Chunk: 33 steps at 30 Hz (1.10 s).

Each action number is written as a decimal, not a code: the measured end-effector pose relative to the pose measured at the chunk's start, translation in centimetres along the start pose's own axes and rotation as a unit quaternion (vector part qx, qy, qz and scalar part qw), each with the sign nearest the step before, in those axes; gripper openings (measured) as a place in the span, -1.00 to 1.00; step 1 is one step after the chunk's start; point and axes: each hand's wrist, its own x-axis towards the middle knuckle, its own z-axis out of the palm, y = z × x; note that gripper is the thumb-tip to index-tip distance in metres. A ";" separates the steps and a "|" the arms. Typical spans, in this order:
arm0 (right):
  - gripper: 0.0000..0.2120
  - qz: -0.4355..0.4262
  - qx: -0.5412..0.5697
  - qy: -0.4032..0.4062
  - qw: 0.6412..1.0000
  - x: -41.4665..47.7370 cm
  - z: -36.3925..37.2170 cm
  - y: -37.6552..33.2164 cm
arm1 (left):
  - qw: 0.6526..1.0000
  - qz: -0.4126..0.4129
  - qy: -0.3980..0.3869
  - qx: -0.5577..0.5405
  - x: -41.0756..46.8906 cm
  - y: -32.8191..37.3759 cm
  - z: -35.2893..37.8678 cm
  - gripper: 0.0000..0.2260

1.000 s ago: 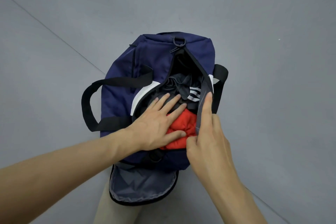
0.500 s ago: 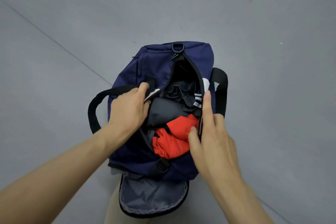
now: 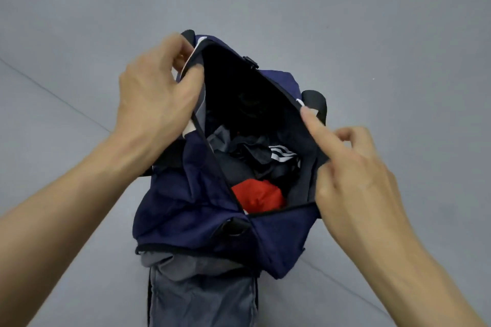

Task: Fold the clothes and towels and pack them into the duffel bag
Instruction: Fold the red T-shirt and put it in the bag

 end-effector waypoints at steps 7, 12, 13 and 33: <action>-0.30 0.049 0.018 -0.054 0.997 -2.0 4.3 -0.7 | 0.988 -0.001 -0.096 0.122 -2.1 -1.7 0.8 -0.91; -0.33 0.036 0.004 -0.061 0.997 -1.7 7.5 -1.0 | 0.979 -0.015 -0.144 0.142 -5.2 -4.2 2.1 -0.88; -0.34 0.028 0.005 -0.061 0.998 -1.7 7.7 -1.2 | 0.979 -0.021 -0.148 0.136 -5.8 -4.5 2.4 -0.85; -0.31 0.014 -0.018 -0.077 0.997 -16.1 -4.6 17.4 | 0.876 0.301 -0.371 -0.069 -18.1 14.9 8.9 -0.29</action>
